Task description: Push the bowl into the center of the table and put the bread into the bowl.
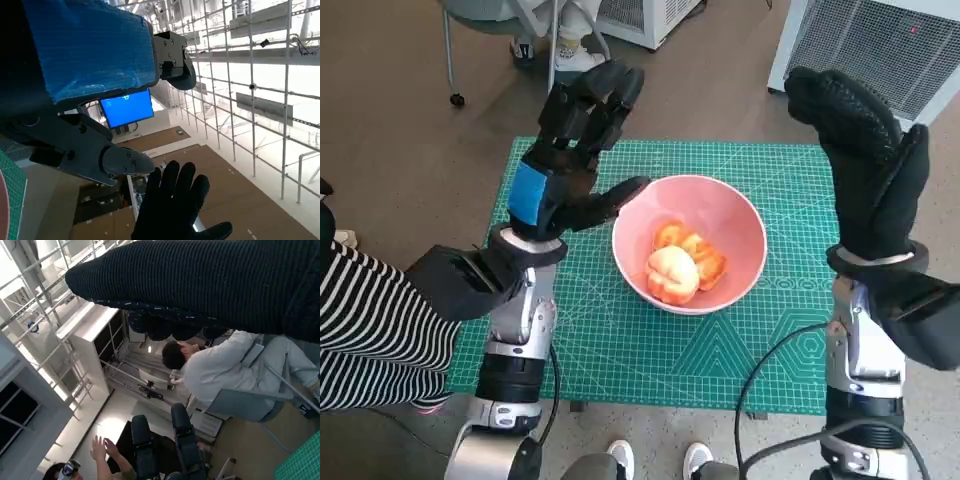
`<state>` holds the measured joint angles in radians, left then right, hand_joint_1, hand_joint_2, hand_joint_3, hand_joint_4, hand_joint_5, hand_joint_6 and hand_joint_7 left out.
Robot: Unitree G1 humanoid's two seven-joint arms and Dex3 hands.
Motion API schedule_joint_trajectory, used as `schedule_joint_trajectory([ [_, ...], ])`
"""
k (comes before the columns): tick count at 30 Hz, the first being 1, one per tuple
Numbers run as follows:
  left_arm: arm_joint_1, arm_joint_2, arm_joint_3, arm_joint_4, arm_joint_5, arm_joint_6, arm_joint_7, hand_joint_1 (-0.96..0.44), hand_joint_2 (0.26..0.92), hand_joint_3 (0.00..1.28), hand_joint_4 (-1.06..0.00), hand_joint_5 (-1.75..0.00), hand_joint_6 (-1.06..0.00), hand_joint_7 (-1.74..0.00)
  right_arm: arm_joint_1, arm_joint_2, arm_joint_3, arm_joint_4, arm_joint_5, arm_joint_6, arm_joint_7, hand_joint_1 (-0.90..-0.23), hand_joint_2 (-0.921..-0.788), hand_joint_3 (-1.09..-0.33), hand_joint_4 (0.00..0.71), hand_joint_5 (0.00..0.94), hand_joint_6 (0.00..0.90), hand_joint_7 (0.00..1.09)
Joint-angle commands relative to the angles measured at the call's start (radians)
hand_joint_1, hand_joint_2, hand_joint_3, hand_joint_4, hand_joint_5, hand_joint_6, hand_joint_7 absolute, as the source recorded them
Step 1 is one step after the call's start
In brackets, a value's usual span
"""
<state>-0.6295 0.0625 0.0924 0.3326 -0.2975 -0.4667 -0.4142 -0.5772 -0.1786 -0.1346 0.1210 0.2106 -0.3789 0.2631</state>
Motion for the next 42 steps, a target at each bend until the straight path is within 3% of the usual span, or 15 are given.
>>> schedule_joint_trajectory([
  [1, -0.008, 0.004, -0.002, -0.018, 0.003, -0.001, -0.004, -0.12, 0.881, 0.23, -0.23, -0.04, 0.00, -0.70, 0.007, -0.005, 0.001, 0.016, -0.002, 0.000, 0.007, -0.688, -0.921, -0.724, 0.206, 0.001, 0.146, 0.39],
  [42, 0.008, 0.013, -0.003, -0.051, 0.000, 0.018, -0.015, -0.10, 0.861, 0.28, -0.25, -0.07, 0.00, -0.75, 0.031, 0.009, 0.002, -0.003, 0.004, 0.006, -0.003, -0.698, -0.921, -0.713, 0.221, 0.005, 0.161, 0.39],
])
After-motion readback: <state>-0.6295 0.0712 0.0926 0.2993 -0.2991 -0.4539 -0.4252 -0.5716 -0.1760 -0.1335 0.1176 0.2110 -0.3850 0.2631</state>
